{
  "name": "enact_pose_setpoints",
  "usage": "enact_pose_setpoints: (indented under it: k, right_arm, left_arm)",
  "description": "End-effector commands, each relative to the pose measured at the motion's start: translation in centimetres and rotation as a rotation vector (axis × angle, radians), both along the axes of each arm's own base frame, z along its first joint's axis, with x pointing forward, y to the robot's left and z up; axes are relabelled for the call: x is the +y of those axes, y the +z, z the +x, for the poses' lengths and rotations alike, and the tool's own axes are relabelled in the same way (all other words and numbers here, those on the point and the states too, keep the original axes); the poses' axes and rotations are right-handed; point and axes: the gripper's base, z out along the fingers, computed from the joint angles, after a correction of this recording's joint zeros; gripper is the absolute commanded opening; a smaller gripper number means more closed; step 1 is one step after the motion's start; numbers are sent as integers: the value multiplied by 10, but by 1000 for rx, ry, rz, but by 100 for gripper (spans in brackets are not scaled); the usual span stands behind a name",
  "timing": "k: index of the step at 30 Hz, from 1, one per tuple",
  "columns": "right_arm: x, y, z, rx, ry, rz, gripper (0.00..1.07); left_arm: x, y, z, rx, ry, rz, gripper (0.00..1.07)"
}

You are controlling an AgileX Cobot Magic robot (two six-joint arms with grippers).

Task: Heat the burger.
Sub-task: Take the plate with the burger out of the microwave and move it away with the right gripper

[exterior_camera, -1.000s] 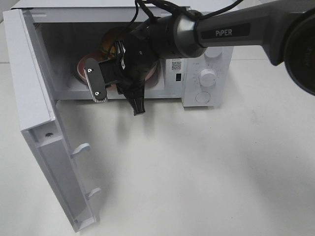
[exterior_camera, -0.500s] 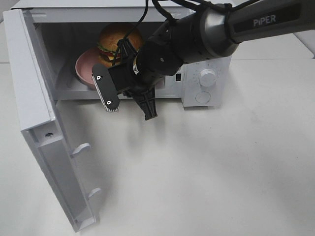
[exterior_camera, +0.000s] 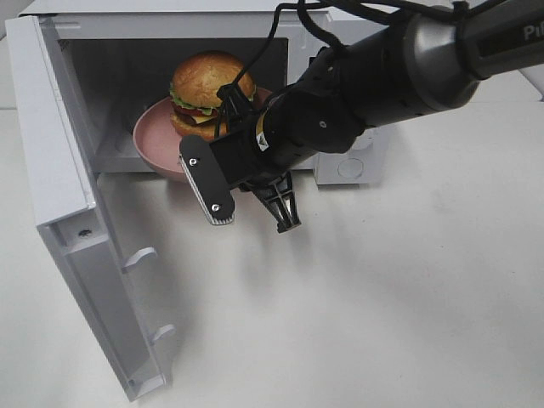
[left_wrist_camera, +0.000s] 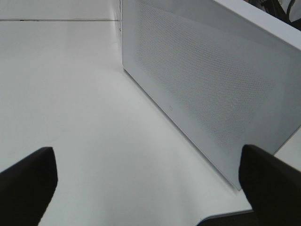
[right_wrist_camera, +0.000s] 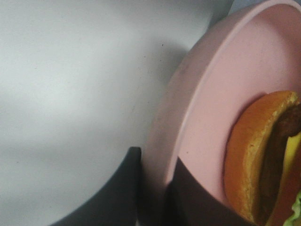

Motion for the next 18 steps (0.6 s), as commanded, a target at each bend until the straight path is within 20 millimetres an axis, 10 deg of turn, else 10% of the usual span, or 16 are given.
enact_pose_setpoints:
  k: [1,18]
  right_arm:
    - [-7,19,-10,-64,33,53,0]
    - [-49,27,-64,-52,63,39,0]
  left_arm:
    - [0,0,-2,-25,1,-10,98]
    - [0,0,-2,-25,1,-10,98]
